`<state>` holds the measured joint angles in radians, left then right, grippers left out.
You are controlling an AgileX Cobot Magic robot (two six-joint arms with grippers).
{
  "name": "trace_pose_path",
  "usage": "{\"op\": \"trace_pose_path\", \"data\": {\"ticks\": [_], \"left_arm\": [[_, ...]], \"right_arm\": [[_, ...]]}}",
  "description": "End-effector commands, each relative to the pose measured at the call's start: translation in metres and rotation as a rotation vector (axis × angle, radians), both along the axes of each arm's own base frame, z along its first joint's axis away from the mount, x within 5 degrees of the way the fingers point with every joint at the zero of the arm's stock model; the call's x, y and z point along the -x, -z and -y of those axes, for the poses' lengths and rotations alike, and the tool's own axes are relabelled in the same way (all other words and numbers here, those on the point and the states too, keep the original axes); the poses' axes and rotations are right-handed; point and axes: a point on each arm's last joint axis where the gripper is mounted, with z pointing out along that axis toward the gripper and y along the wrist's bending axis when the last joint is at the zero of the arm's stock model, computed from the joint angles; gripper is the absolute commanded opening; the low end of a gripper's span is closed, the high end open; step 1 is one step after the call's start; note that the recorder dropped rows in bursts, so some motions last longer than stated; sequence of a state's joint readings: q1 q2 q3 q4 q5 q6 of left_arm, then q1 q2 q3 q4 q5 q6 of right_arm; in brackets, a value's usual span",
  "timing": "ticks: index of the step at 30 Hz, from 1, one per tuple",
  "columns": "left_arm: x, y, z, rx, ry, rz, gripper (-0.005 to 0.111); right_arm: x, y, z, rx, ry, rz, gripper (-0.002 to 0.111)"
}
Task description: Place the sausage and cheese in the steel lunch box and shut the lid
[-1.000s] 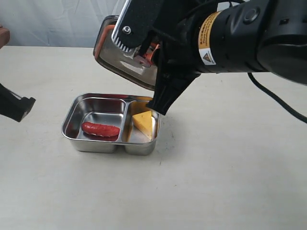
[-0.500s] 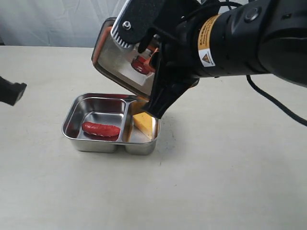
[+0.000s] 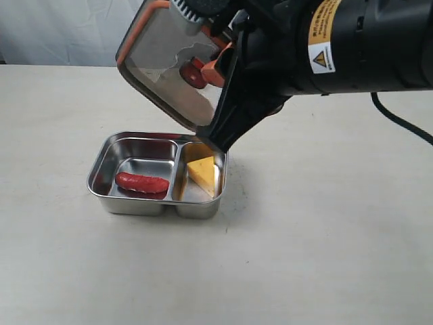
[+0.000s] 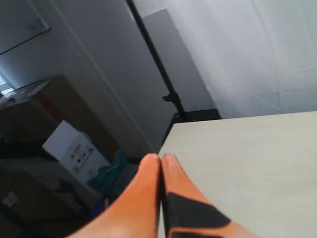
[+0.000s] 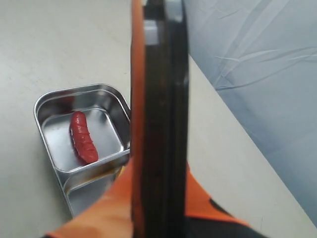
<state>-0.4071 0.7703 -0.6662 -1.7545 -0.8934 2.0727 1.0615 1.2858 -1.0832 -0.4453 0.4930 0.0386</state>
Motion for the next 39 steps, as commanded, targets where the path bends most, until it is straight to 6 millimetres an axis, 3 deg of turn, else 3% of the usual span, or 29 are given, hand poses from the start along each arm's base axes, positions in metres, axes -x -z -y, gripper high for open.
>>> {"op": "trace_pose_path", "data": {"ticks": [1, 5, 13, 19, 21, 23, 26, 27, 28, 32, 35, 39], "left_arm": [[0.014, -0.004, -0.014, 0.001, -0.132, 0.019, 0.0], [0.015, -0.004, -0.015, 0.0, -0.146, 0.017, 0.0], [0.012, -0.004, -0.011, 0.004, -0.096, 0.025, 0.0], [-0.001, -0.009, 0.019, 0.086, 0.263, 0.105, 0.0], [-0.003, -0.013, 0.041, 0.15, 0.503, 0.147, 0.0], [0.001, -0.017, 0.066, 0.173, 0.779, 0.177, 0.0], [0.009, -0.02, 0.083, 0.239, 0.981, 0.196, 0.0], [0.011, -0.021, 0.085, 0.34, 1.003, 0.194, 0.0], [0.009, -0.014, 0.083, 0.427, 0.957, 0.173, 0.0], [0.008, 0.026, 0.078, 0.474, 0.874, 0.064, 0.0], [0.013, 0.034, 0.082, 0.503, 0.925, 0.037, 0.0], [0.018, 0.039, 0.089, 0.544, 1.01, 0.013, 0.0]], "right_arm": [[0.001, -0.004, 0.002, -0.027, 0.0, -0.004, -0.001], [0.004, -0.008, -0.003, -0.116, -0.019, -0.029, -0.001], [0.018, -0.009, -0.008, -0.111, -0.07, -0.04, -0.001], [0.025, -0.017, 0.002, -0.13, -0.057, -0.066, -0.001], [0.028, -0.023, 0.007, -0.155, -0.058, -0.064, -0.001], [0.03, -0.029, 0.012, -0.174, -0.059, -0.056, -0.001], [0.032, -0.033, 0.016, -0.187, -0.058, -0.054, -0.001], [0.033, -0.034, 0.017, -0.187, -0.061, -0.047, -0.001], [0.034, -0.035, 0.02, -0.193, -0.062, -0.045, -0.001], [0.044, -0.031, 0.041, -0.262, -0.062, -0.011, -0.001], [0.048, -0.028, 0.057, -0.309, -0.024, 0.008, -0.001], [0.051, -0.021, 0.062, -0.374, -0.015, 0.006, -0.001]]}}
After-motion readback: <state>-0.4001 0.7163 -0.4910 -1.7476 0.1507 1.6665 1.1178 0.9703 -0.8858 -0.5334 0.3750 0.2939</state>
